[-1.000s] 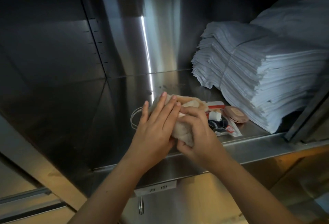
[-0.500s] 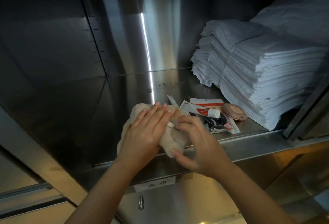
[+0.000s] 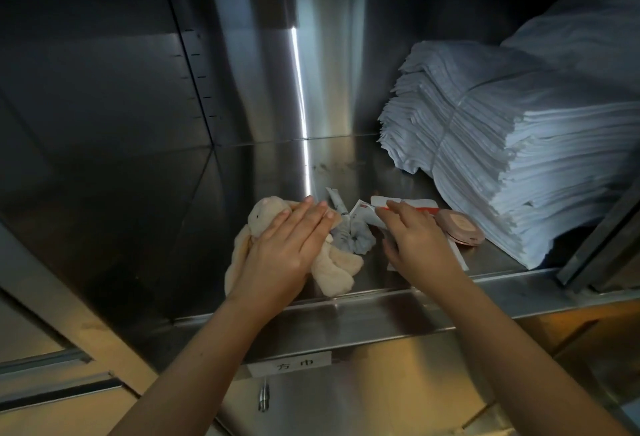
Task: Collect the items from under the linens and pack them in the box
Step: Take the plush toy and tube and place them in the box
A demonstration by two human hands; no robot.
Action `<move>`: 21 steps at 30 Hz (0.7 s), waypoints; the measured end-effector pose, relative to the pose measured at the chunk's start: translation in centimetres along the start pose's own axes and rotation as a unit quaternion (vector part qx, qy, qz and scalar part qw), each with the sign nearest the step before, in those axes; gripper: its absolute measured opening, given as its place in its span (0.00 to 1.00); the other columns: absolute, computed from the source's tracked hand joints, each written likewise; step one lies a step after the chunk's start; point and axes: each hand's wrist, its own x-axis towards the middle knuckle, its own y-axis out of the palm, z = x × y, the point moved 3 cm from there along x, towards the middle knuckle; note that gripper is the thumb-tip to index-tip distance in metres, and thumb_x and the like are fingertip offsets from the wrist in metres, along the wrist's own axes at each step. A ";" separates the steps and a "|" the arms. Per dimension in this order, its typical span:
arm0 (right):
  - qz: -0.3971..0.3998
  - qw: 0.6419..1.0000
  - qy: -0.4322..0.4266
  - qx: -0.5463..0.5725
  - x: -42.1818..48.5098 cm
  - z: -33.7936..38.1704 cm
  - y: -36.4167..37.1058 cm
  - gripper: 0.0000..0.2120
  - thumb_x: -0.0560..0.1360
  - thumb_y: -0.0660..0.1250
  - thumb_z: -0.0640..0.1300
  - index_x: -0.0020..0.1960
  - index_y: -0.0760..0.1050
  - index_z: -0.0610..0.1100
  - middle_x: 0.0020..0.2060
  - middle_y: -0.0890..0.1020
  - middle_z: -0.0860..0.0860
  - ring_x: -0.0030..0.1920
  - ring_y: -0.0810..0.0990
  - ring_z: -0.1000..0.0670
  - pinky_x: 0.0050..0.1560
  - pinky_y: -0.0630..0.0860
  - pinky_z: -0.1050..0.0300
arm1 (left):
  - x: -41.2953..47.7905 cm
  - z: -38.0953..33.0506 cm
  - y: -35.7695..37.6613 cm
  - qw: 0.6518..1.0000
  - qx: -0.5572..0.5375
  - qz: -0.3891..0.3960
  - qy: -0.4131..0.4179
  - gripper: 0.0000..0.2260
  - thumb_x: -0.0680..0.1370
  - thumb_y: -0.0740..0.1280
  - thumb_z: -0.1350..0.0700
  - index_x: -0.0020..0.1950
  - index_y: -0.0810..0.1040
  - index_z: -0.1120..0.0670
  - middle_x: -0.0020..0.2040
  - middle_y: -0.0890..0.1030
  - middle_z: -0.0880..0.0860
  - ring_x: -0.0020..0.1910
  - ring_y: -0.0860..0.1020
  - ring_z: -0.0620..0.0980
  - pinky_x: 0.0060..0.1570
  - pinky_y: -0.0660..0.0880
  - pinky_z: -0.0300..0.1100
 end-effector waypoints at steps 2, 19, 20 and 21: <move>0.038 0.999 0.005 -0.021 0.9 -0.8 0.9 0.20 0.71 0.67 0.36 0.63 0.73 0.38 0.62 0.74 0.37 0.61 0.73 0.36 0.58 0.70 0.40 | 0.6 -0.2 0.2 1.000 0.004 0.001 0.003 0.28 0.65 0.75 0.69 0.64 0.73 0.64 0.64 0.75 0.62 0.64 0.72 0.61 0.61 0.68 0.60; 0.137 0.969 0.004 -0.206 4.0 -1.1 3.3 0.13 0.78 0.55 0.37 0.60 0.71 0.44 0.53 0.78 0.47 0.51 0.78 0.45 0.38 0.64 0.56 | 2.9 -1.0 1.5 0.999 0.021 -0.004 -0.026 0.30 0.63 0.77 0.67 0.64 0.74 0.63 0.64 0.75 0.61 0.64 0.72 0.60 0.63 0.65 0.56; 0.131 0.970 0.008 -0.206 4.0 -1.0 3.1 0.13 0.78 0.55 0.37 0.60 0.70 0.44 0.52 0.79 0.47 0.51 0.78 0.45 0.38 0.65 0.56 | 2.9 -1.1 1.5 0.999 0.021 -0.003 -0.027 0.31 0.63 0.76 0.67 0.64 0.73 0.63 0.64 0.75 0.61 0.64 0.72 0.59 0.63 0.65 0.56; 0.127 0.971 0.012 -0.202 3.9 -1.0 3.0 0.13 0.78 0.55 0.38 0.61 0.70 0.43 0.52 0.79 0.46 0.51 0.79 0.45 0.39 0.66 0.56 | 2.9 -1.2 1.5 0.999 0.019 -0.002 -0.028 0.31 0.63 0.76 0.67 0.64 0.73 0.63 0.64 0.75 0.61 0.64 0.72 0.60 0.63 0.65 0.57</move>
